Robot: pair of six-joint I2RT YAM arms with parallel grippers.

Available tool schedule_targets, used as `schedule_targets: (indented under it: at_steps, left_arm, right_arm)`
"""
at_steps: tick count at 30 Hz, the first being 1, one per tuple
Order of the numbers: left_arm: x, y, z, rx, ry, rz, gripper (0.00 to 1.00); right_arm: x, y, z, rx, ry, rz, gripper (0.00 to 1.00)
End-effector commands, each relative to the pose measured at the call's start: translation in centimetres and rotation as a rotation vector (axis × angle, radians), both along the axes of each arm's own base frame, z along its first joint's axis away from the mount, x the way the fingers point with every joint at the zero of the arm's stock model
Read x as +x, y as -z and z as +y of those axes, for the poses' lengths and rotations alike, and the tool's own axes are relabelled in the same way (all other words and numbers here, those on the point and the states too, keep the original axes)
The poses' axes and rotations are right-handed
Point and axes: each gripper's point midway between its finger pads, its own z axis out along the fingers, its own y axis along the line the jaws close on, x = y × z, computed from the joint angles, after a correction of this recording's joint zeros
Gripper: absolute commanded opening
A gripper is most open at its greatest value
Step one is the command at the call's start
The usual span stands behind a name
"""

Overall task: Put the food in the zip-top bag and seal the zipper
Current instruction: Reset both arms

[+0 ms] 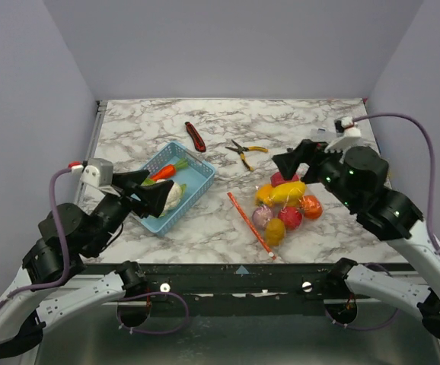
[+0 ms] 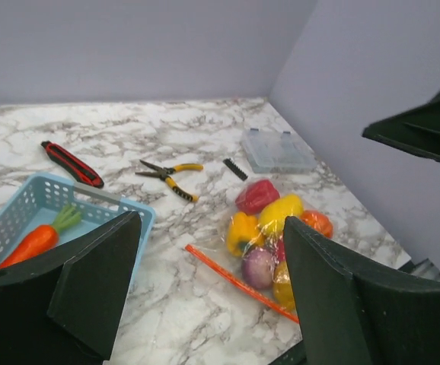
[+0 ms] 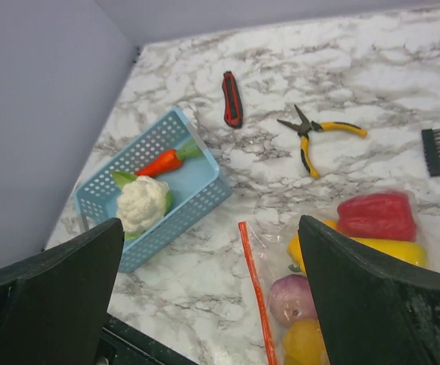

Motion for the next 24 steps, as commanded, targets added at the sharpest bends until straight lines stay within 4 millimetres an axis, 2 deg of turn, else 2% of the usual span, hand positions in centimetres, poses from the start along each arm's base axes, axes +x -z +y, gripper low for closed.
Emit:
schedule_targets:
  at_steps: [1,4,7,10,18,22,24]
  left_arm:
    - [-0.1,-3.1,3.4,-0.086,-0.105,-0.112,0.78]
    - [-0.7,-4.5,5.2,-0.131,-0.135,-0.163,0.81]
    - [-1.4,-5.4,6.7,-0.167,-0.157,-0.203,0.83]
    - [-2.0,-6.1,8.0,-0.196,-0.171,-0.231,0.84]
    - [-2.7,-6.7,9.8,-0.221,-0.199,-0.259,0.91]
    - [-2.7,-6.8,9.8,-0.217,-0.202,-0.262,0.91]
    - [-2.6,-6.9,9.6,-0.213,-0.198,-0.261,0.91]
  right_arm:
    - [-2.5,-4.4,-4.1,0.038,0.051,-0.157,1.0]
    - [-4.3,-7.0,-6.3,0.097,0.071,-0.258,0.99]
    - [-5.7,-8.5,-8.5,0.138,0.108,-0.327,1.0]
    - [-6.7,-9.1,-10.3,0.164,0.15,-0.365,1.0]
    - [-9.0,-10.8,-12.9,0.258,0.177,-0.457,1.0]
    - [-9.2,-10.5,-13.8,0.275,0.212,-0.462,1.0]
    - [-8.8,-9.7,-14.3,0.26,0.251,-0.463,1.0]
